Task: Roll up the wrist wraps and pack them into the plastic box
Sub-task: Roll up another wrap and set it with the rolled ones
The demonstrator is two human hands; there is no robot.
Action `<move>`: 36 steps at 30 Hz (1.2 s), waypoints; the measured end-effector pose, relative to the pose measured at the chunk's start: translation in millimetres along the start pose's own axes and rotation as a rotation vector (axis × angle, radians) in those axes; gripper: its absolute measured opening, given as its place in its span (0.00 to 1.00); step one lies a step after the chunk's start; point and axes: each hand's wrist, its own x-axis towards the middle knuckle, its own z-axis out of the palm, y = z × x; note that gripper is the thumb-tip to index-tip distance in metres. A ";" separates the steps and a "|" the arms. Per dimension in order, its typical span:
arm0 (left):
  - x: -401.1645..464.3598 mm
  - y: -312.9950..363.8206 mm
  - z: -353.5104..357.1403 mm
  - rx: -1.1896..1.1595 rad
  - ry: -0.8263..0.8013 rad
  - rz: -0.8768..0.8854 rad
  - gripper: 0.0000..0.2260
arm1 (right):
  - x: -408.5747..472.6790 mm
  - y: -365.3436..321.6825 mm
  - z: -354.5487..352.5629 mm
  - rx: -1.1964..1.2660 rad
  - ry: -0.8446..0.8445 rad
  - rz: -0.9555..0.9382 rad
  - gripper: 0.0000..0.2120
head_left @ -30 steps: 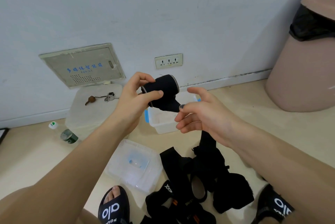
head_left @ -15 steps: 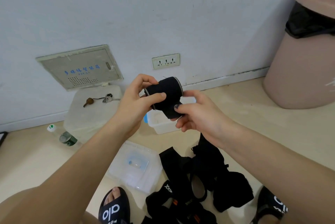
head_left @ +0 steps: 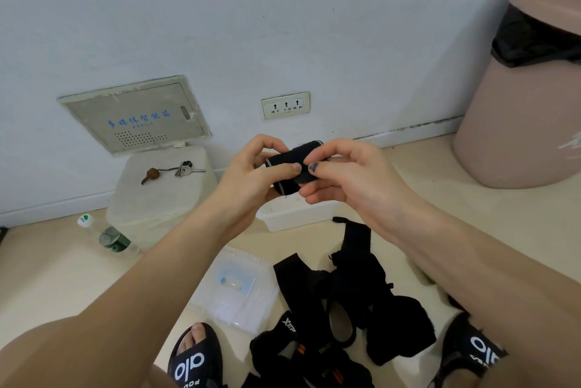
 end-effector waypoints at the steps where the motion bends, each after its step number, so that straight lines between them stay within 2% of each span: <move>1: -0.1 -2.0 0.1 0.021 -0.007 -0.021 0.10 | 1.0 -1.8 -3.8 -0.003 -0.029 0.013 0.07; 7: -10.8 -13.7 14.3 0.056 -0.126 -0.115 0.11 | 8.3 -12.1 -34.6 -0.254 -0.025 -0.112 0.12; 12: -6.0 -10.8 11.6 0.045 -0.039 -0.151 0.10 | -3.2 -11.9 -40.7 -0.506 -0.059 -0.273 0.17; 15: -4.3 -4.9 9.7 0.010 0.005 -0.168 0.10 | -10.9 -1.5 -47.0 -0.854 -0.144 -0.335 0.21; 18: -7.2 -3.3 11.0 -0.005 0.002 -0.177 0.10 | -12.8 14.4 -48.3 -1.064 -0.146 -0.455 0.14; 21: -10.4 -4.5 15.9 -0.022 -0.024 -0.191 0.09 | -11.9 21.9 -45.4 -1.031 -0.073 -0.577 0.02; 24: -13.9 -5.4 23.1 -0.063 -0.124 -0.201 0.08 | -8.4 19.0 -45.4 -0.933 -0.013 -0.580 0.05; 28: -20.0 -3.4 32.0 -0.121 -0.206 -0.216 0.08 | -3.7 19.8 -47.9 -0.774 -0.003 -0.421 0.06; 32: -24.4 -7.5 37.2 -0.123 -0.186 -0.230 0.10 | -9.5 29.3 -38.6 -0.431 -0.009 -0.148 0.07; 36: -29.7 -12.3 50.2 -0.143 -0.182 -0.226 0.15 | -15.2 41.5 -32.4 -0.429 0.103 -0.113 0.06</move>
